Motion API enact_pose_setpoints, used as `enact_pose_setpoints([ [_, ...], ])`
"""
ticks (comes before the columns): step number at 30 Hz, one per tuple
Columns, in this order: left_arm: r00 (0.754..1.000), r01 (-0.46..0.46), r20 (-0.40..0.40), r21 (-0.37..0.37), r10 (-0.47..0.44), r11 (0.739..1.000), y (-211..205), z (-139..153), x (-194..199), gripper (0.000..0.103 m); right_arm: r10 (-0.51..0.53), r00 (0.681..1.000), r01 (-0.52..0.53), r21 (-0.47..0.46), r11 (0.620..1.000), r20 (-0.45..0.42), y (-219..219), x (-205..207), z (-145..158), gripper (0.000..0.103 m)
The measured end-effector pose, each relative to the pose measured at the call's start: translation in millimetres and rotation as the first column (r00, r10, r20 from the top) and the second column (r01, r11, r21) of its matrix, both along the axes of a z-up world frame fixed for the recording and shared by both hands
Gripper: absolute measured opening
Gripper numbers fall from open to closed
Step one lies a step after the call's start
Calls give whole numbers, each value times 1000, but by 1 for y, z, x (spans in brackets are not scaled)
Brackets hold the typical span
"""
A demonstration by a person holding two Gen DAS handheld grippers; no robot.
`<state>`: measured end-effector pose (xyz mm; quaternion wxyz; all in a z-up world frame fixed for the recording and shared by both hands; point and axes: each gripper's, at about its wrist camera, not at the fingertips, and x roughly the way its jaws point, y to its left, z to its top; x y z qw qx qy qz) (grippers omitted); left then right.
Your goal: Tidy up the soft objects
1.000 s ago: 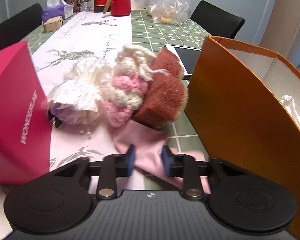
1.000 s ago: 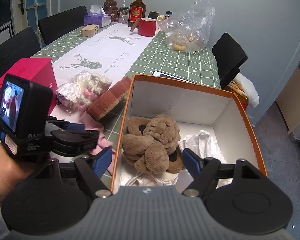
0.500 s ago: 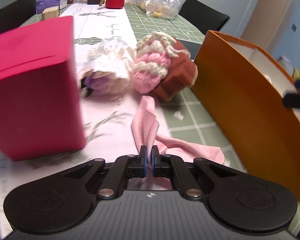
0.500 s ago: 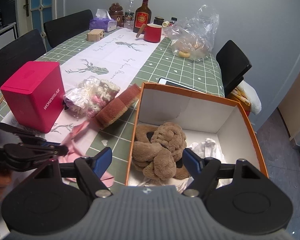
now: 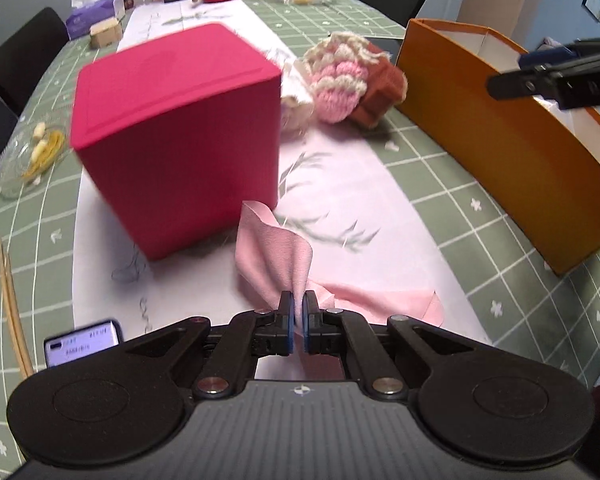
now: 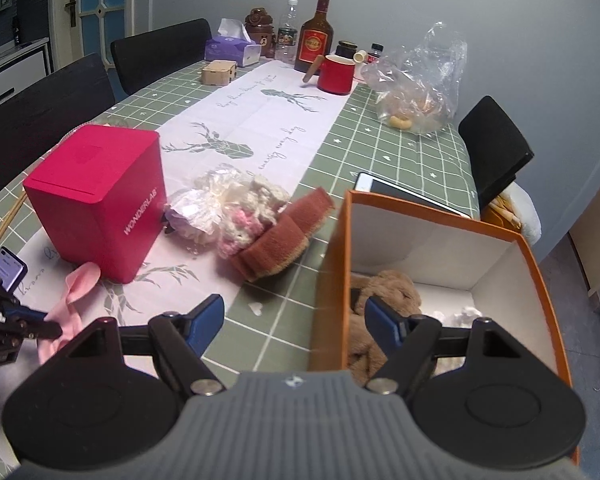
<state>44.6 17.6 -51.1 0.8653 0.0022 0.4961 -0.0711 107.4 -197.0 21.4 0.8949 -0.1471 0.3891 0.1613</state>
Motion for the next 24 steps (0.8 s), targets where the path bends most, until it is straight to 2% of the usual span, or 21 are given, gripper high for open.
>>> enact_pose_setpoints([
  [2,1000,-11,0,-29,11,1000,4,-3,0,5,5,1000,-5,6,1000,-2,11,4,-3,76],
  [4,1000,-16,6,-42,17,999,6,-5,-1,11,3,1000,-3,4,1000,-4,21,9,-8,76],
  [6,1000,-17,25,-39,18,999,5,-6,-1,29,-6,1000,6,-12,1000,-2,31,16,-15,76],
  [8,999,-12,35,-34,13,999,4,-7,-2,40,-21,1000,21,-23,1000,6,40,24,-21,76],
  [9,999,-11,37,-29,12,1000,3,-7,0,48,-29,1000,29,-25,999,12,44,29,-23,76],
  [11,999,-12,29,-12,12,1000,1,-10,5,55,-49,998,50,-32,998,33,52,41,-26,75],
  [16,1000,-8,1,-34,8,999,-1,-16,12,56,-83,994,85,-24,996,71,65,64,-30,75],
  [20,1000,-7,-12,-32,7,999,-3,-23,14,59,-106,993,105,26,994,58,65,82,-35,67],
  [24,1000,13,-2,-32,-13,999,-5,-24,13,62,-133,989,130,47,990,65,66,96,-39,66],
])
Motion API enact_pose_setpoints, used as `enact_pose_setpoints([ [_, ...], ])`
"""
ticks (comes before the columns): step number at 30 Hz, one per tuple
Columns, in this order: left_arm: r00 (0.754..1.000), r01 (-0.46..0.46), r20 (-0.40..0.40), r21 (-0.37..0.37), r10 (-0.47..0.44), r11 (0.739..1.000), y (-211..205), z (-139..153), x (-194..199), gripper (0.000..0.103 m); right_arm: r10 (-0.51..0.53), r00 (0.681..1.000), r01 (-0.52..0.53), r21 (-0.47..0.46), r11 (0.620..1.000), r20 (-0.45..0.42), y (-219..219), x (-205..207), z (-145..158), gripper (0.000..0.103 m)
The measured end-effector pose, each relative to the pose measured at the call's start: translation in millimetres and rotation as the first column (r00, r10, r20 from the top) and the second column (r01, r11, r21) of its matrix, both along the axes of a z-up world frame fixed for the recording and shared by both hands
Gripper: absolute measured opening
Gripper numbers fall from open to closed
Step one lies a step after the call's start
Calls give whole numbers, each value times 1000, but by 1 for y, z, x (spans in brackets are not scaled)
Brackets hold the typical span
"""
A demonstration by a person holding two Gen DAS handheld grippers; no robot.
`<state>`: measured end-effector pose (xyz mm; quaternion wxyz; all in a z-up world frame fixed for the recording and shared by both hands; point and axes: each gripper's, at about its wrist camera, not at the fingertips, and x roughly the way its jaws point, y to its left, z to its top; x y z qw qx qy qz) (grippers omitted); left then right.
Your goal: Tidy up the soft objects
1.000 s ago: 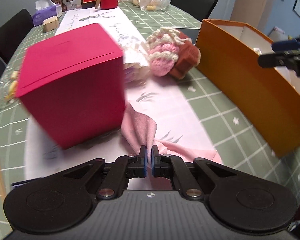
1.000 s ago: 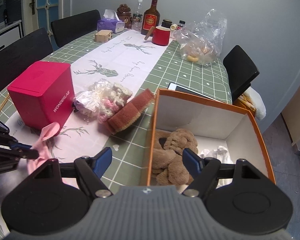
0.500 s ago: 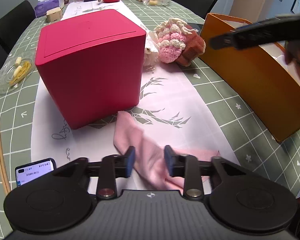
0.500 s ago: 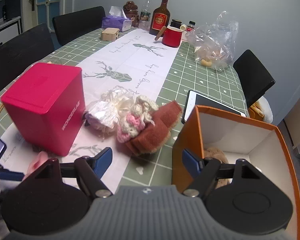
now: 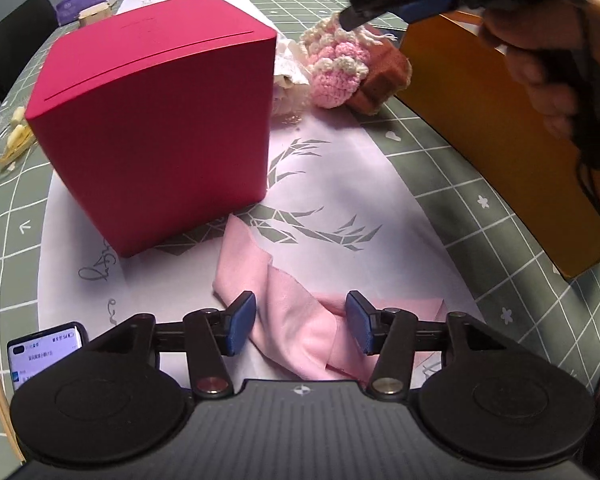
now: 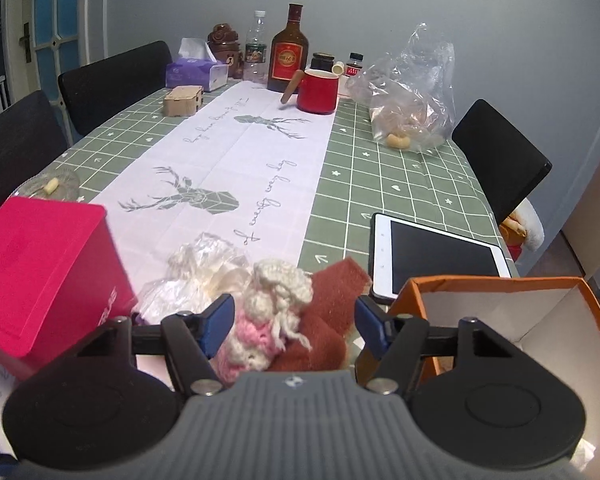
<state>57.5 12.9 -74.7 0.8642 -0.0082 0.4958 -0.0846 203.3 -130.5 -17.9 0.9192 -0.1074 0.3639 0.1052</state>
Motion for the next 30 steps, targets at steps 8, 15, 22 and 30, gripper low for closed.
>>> enact_pose_setpoints([
  [8,1000,26,9,-6,-26,1000,-1,-1,-1,71,17,1000,-17,-6,1000,-6,15,16,-19,61],
  [15,1000,29,11,-16,-29,999,0,-2,-2,70,42,998,-45,-60,997,-38,21,17,-34,38],
  [22,1000,15,9,-36,-15,999,6,2,-2,16,34,998,-34,8,999,-43,11,11,-27,28],
  [30,1000,-1,15,-64,2,998,16,8,-10,8,55,998,-55,53,997,-5,2,-13,-6,28],
])
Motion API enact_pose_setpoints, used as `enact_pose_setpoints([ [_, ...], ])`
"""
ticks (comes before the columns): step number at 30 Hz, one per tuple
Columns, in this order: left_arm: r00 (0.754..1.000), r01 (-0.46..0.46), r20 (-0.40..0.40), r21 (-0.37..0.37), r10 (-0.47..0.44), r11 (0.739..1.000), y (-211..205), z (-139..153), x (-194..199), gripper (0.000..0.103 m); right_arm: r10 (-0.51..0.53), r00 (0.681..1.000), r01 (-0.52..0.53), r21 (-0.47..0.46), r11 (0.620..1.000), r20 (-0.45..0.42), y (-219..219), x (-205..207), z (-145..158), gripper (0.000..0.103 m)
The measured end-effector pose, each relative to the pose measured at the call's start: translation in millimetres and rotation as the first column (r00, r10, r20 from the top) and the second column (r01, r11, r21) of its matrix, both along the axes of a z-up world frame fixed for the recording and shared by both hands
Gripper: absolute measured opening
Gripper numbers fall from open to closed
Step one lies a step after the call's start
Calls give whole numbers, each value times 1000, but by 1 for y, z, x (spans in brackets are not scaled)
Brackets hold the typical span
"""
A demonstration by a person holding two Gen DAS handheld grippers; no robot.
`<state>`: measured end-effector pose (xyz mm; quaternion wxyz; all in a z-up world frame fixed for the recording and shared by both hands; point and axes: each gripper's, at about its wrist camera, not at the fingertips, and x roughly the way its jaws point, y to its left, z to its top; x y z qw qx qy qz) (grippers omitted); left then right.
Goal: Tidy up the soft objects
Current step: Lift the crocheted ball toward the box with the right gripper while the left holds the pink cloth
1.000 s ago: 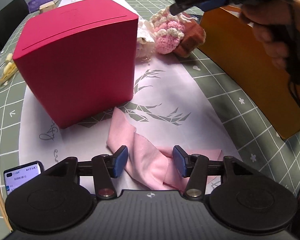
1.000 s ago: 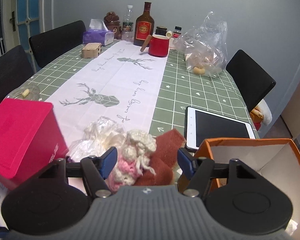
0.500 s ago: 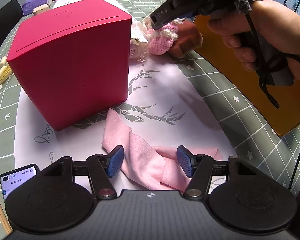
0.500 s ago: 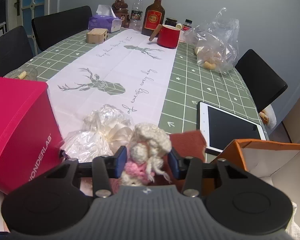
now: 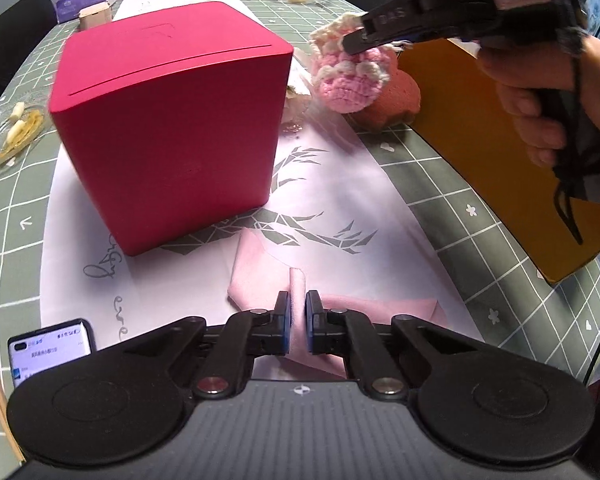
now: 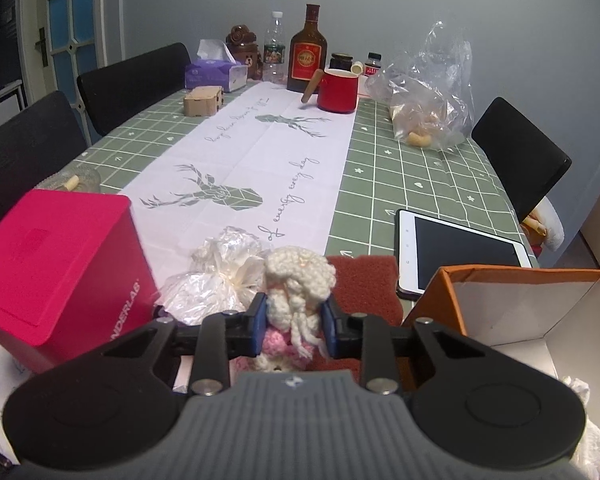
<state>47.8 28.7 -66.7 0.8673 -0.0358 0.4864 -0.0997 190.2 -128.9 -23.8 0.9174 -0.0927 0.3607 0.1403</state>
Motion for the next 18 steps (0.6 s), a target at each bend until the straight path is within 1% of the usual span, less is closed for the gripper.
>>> enact_pose_setpoints([
  [4,1000,15,21,11,-15,1000,0,6,-4,7,16,1000,-17,23,1000,12,-5,-14,12,27],
  [11,998,10,57,-10,-9,1000,3,20,-11,5,11,999,-16,100,995,49,-25,-37,41,28],
  [16,995,13,95,-20,-11,1000,3,35,-17,4,-7,999,0,149,989,44,-42,-48,53,27],
  [18,992,15,128,-5,-14,1000,1,44,-21,4,2,999,-7,152,988,38,-46,-53,56,27],
])
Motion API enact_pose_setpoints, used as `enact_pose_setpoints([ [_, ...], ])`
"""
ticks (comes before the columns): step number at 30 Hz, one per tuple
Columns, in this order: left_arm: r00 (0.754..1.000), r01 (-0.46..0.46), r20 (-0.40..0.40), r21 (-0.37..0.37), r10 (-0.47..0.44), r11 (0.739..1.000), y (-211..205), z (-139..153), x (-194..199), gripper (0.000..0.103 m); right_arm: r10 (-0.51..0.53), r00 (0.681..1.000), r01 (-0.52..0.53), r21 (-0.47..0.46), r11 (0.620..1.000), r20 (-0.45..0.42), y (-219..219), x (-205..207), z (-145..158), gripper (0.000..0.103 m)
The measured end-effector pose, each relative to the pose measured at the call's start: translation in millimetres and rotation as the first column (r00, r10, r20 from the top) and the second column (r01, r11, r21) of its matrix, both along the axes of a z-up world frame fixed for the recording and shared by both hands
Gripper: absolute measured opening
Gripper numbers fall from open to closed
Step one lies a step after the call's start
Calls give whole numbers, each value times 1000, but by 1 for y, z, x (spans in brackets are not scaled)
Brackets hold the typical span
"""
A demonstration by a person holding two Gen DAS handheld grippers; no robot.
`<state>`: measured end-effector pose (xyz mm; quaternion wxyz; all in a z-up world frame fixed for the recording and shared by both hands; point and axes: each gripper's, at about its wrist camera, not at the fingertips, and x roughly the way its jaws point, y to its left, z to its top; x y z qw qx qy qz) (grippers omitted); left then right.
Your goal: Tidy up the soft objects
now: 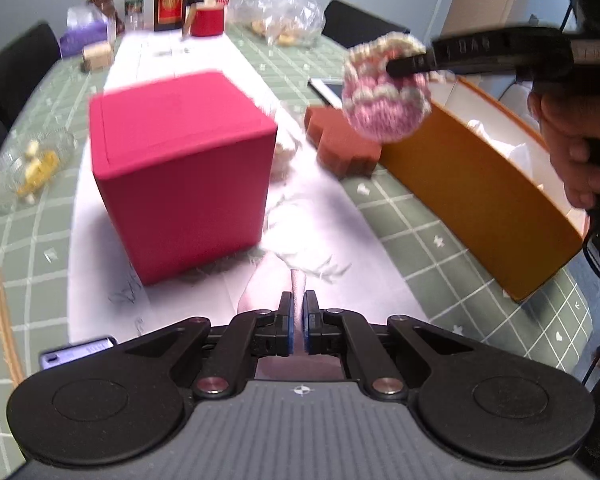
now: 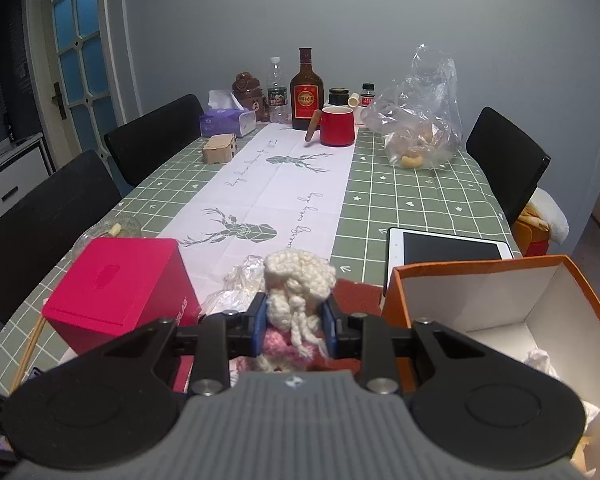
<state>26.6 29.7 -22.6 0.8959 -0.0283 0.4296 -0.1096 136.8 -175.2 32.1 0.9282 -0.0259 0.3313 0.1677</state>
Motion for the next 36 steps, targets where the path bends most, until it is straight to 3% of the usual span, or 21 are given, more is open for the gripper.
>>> enact_pose_setpoints([
  [6,996,4,84,-14,-3,1000,0,30,-9,4,15,1000,-15,-13,1000,15,-9,-18,7,28],
  [15,990,-4,138,-35,9,999,-9,54,-4,2,2,999,-2,4,1000,47,-33,-38,22,28],
  [17,994,6,112,-17,-4,1000,-14,51,-2,2,1,999,-1,5,1000,52,-39,-44,24,28],
  [19,998,11,63,-7,-10,1000,-16,37,1,11,3,998,-2,-3,1000,56,-44,-49,25,28],
  [21,999,-39,20,-9,39,999,-13,16,5,34,7,999,-6,-10,1000,54,-47,-53,25,28],
  [26,976,-213,-32,-1,213,977,3,-25,11,58,10,999,-9,-10,1000,53,-57,-58,25,28],
  [31,956,-292,-32,-30,291,956,13,-40,24,70,26,998,-26,-2,1000,54,-56,-59,26,28],
  [36,964,-256,-73,-22,254,966,6,-49,31,75,48,998,-47,-12,999,52,-54,-60,22,28],
])
